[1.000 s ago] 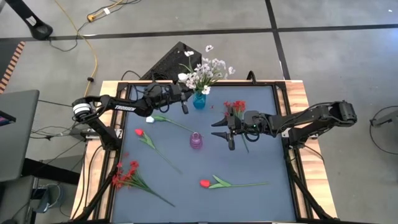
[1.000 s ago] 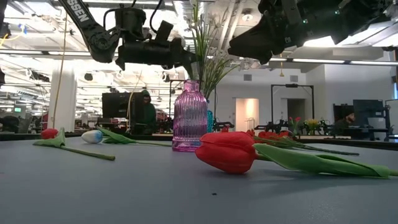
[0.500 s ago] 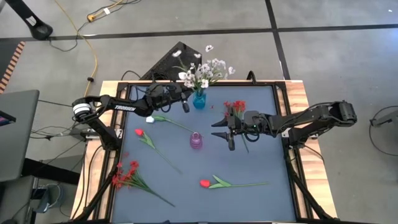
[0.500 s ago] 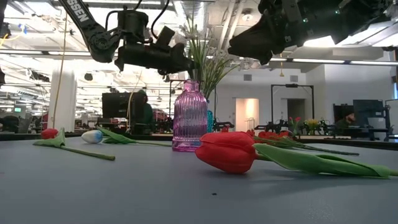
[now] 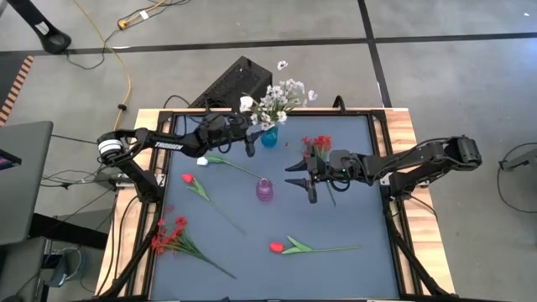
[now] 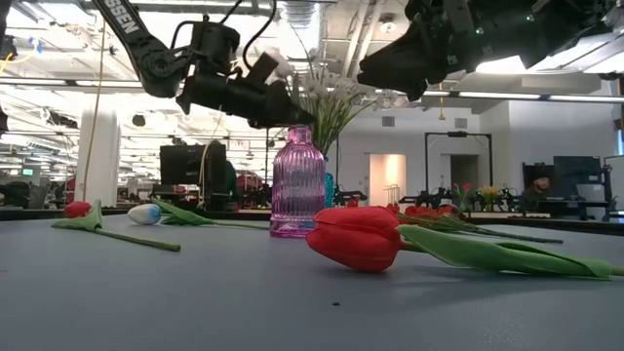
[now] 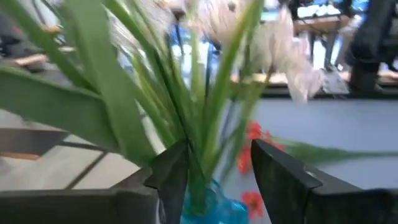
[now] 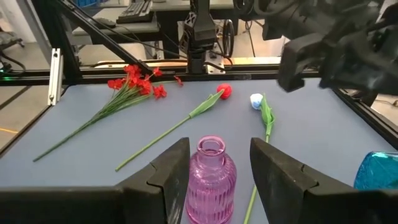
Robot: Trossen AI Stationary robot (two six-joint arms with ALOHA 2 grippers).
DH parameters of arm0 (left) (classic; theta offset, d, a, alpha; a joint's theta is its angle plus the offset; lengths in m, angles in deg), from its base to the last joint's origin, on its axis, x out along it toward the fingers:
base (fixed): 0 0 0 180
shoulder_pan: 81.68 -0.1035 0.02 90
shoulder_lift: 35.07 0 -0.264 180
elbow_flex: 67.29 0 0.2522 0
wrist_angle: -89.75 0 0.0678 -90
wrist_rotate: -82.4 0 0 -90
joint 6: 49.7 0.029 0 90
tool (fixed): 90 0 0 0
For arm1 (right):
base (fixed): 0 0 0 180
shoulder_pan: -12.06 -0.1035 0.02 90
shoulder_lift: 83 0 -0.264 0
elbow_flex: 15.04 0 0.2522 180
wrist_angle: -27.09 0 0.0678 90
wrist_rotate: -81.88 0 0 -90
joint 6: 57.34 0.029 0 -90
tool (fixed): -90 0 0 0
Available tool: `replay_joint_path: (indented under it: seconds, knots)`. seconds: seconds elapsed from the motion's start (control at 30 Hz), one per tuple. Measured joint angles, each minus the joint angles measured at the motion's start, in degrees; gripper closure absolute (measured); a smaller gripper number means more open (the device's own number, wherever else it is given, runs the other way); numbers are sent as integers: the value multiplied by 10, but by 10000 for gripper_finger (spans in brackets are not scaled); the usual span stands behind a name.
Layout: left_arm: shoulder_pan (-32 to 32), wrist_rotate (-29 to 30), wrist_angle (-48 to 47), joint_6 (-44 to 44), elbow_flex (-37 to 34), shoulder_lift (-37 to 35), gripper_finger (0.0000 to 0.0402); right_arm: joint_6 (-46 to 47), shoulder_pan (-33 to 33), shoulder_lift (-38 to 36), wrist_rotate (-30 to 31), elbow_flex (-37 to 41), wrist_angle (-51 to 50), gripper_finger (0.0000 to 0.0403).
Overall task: Sort flowers into vase by color
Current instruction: Put the white tulip into the blue vase
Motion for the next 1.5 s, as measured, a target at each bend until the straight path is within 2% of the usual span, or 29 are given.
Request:
replay_joint_path:
  seconds: [0.17,0.37,0.57,0.73,0.93,1.27,1.4,1.5]
  knots:
    - [0,4,-70,42,0,-19,231,-1,0,0,0,0,0,210]
    - [-3,11,-177,80,0,-78,232,-2,1,0,0,0,1,210]
    - [2,-38,-328,100,0,-159,232,-2,1,0,0,0,1,210]
    - [13,-42,-475,145,0,-196,232,-2,1,0,0,0,4,210]
    - [20,-33,-557,196,0,-156,232,-1,1,0,0,0,13,210]
    - [20,0,-558,247,0,-8,232,29,-14,0,0,0,7,210]
    - [19,-8,-570,255,2,8,234,29,-16,0,0,0,9,210]
    - [19,-11,-586,272,3,8,254,29,-12,0,0,0,9,210]
